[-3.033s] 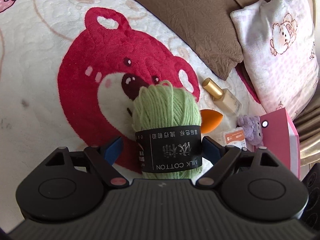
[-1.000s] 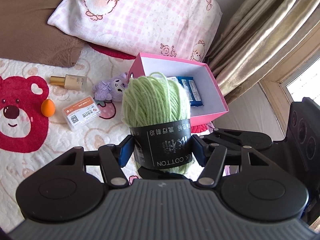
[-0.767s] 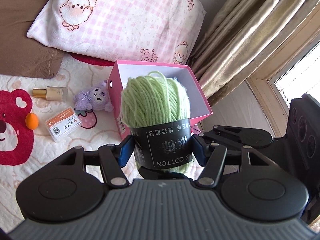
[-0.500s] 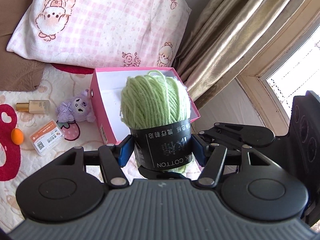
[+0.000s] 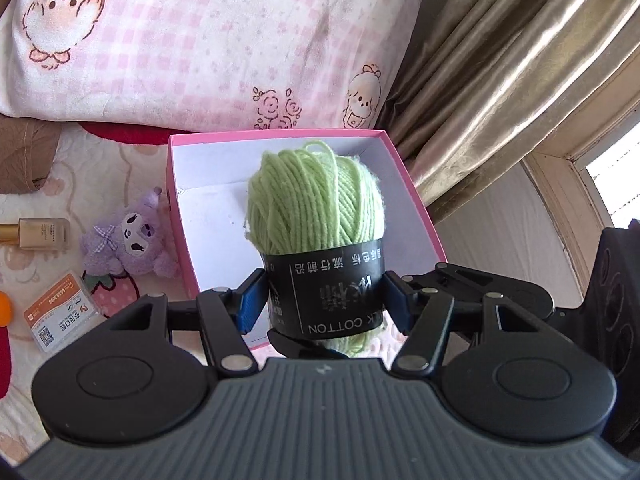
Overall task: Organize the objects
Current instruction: 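Lift the yarn ball with the left gripper and carry it into the pink box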
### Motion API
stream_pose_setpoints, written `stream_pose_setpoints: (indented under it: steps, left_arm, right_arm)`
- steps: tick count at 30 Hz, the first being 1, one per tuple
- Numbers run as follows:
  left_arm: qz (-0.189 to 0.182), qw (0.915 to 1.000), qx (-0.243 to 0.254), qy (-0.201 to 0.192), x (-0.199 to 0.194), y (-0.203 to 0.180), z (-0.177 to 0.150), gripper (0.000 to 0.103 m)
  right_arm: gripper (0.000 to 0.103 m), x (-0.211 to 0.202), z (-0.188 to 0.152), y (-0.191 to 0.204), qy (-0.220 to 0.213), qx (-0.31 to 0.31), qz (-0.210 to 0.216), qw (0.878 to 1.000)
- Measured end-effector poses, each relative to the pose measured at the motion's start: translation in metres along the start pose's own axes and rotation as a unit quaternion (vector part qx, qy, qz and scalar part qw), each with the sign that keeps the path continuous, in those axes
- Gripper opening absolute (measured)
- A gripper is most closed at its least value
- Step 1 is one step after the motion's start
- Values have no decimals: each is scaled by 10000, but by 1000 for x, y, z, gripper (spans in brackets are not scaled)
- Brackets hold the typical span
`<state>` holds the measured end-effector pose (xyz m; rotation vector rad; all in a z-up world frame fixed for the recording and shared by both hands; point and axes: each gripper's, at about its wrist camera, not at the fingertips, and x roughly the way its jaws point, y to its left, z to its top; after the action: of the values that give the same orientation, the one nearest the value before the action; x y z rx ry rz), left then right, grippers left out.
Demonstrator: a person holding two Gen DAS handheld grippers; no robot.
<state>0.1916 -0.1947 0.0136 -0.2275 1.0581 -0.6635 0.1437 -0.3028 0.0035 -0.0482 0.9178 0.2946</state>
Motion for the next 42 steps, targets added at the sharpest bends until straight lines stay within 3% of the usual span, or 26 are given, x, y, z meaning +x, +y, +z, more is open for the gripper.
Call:
stream_pose_setpoints:
  steps: [12, 18, 23, 32, 35, 37, 42]
  left_arm:
    - [396, 9970, -340, 565, 81, 7, 10, 60]
    - [757, 9930, -158, 891, 99, 8, 10, 60]
    - [860, 9913, -195, 982, 105, 15, 15, 60]
    - [1082, 9892, -356, 925, 115, 35, 27, 61]
    - [1026, 9898, -371, 915, 115, 38, 31, 60]
    - [985, 9901, -443, 902, 114, 40, 31, 55]
    - [1145, 9907, -323, 655, 112, 43, 31, 39]
  right_arm:
    - [63, 63, -3, -57, 590, 206, 551, 9965]
    - [63, 88, -10, -70, 792, 330, 1084, 9904]
    - [63, 100, -9, -73, 799, 295, 1292, 9880]
    - [63, 127, 3, -70, 878, 360, 1270, 9874]
    - [67, 130, 6, -64, 788, 134, 1023, 9915]
    - [70, 132, 4, -60, 686, -56, 806, 9944]
    - [70, 131, -2, -65, 676, 303, 851, 9936]
